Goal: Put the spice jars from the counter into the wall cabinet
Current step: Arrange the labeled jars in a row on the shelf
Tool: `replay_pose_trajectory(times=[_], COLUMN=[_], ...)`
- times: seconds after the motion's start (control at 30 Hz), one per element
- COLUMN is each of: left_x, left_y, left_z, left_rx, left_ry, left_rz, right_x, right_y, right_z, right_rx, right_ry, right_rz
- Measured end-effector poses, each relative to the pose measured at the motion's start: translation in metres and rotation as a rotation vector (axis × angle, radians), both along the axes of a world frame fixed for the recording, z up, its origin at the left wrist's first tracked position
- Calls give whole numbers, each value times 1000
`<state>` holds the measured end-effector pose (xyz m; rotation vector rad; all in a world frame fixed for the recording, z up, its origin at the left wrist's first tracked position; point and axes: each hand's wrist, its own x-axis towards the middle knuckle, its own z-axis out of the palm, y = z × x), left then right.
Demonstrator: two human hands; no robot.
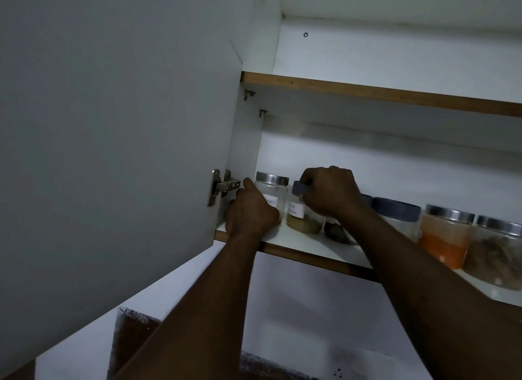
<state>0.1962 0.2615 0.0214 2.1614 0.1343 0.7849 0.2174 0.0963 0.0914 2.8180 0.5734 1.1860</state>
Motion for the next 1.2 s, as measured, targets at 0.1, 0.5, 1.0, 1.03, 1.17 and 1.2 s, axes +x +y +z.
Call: replay_pose_trajectory(times=[0.1,0.5,1.0,1.03,1.17,1.2], left_x=[-2,-19,-6,-5,-7,-7], left_y=[-3,-20,-32,-32,-34,-34], left_z=[-1,-21,-18,-17,-17,-18], left_rx=[37,194,375,362,345,342], left_ry=[-40,-91,81,87,109,105], left_rz=[25,299,110,105,106,114], right_x=[-1,1,1,3,7,8], right_y=[-7,-21,-17,-19,-22,-22], right_z=[6,2,20,17,4,2], right_rx=[53,213,286,304,337,337], right_ry=[98,209,307,296,222,213], right_rz=[14,130,240,246,277,277])
